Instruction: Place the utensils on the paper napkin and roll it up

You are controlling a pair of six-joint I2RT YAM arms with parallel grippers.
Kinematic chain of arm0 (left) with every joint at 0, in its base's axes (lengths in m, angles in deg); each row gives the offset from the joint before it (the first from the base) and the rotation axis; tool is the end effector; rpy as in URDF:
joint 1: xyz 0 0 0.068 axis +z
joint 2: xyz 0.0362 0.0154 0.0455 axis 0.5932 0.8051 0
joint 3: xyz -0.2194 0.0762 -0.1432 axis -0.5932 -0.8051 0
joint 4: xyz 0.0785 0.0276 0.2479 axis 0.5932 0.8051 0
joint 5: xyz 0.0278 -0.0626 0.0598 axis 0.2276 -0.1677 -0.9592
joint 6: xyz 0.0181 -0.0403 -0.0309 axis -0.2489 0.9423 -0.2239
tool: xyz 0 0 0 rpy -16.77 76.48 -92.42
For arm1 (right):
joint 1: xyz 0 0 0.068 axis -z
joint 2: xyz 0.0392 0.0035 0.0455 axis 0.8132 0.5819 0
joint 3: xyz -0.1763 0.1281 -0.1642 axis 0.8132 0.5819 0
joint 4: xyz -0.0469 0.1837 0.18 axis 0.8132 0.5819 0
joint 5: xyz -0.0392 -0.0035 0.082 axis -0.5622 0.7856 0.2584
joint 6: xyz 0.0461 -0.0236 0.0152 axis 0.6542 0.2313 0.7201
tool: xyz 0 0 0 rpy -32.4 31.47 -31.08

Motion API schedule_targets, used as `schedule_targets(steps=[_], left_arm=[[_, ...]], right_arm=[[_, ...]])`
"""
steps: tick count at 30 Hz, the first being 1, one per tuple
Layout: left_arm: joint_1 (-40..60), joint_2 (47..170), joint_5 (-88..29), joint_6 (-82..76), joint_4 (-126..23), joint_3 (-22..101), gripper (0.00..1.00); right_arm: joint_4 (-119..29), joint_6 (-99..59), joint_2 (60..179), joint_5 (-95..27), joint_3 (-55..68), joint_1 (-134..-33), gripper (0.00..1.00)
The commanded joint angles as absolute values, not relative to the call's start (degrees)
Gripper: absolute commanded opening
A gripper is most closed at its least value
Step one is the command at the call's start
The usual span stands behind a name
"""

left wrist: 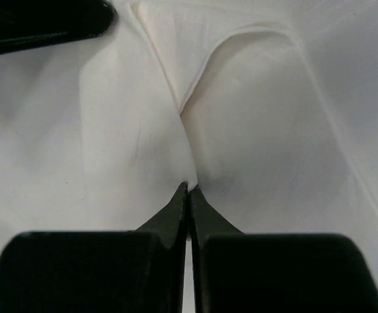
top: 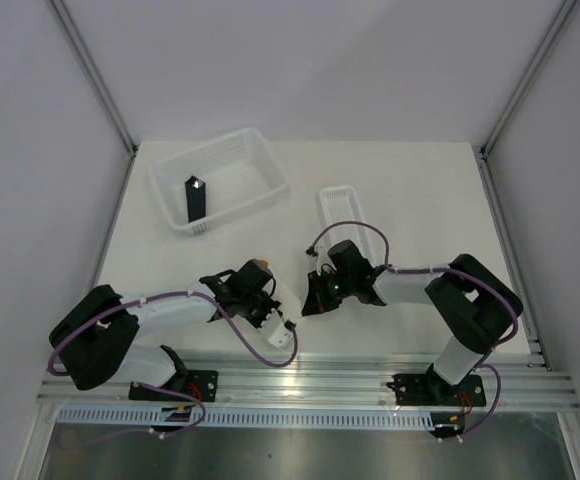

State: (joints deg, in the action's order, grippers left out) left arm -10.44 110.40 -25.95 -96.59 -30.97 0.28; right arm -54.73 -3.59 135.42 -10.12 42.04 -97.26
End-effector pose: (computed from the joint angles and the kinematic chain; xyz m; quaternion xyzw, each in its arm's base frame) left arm 0.1519 -0.1724 0.1454 0.8837 0.3927 -0.0227 0.2537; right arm 0.2122 0.2222 0.1263 -0.2489 0.8676 0.4029 0.1517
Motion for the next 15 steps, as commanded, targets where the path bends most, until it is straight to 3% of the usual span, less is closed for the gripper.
schedule_targets(steps=[1, 7, 15], left_arm=[[-10.37, 109.74, -24.74, -98.29, -30.58, -0.89, 0.01], [-10.37, 109.57, -25.09, -98.55, -30.67, -0.89, 0.01], [-10.29, 109.92, -25.18, -98.64, -30.58, -0.19, 0.01]], right_arm=[[-48.31, -6.2, 130.31, -12.19, 40.33, -96.95, 0.0], [-50.5, -3.75, 124.85, -10.6, 38.48, -97.21, 0.0], [-53.25, -2.59, 135.64, -7.88, 40.32, -98.27, 0.0]])
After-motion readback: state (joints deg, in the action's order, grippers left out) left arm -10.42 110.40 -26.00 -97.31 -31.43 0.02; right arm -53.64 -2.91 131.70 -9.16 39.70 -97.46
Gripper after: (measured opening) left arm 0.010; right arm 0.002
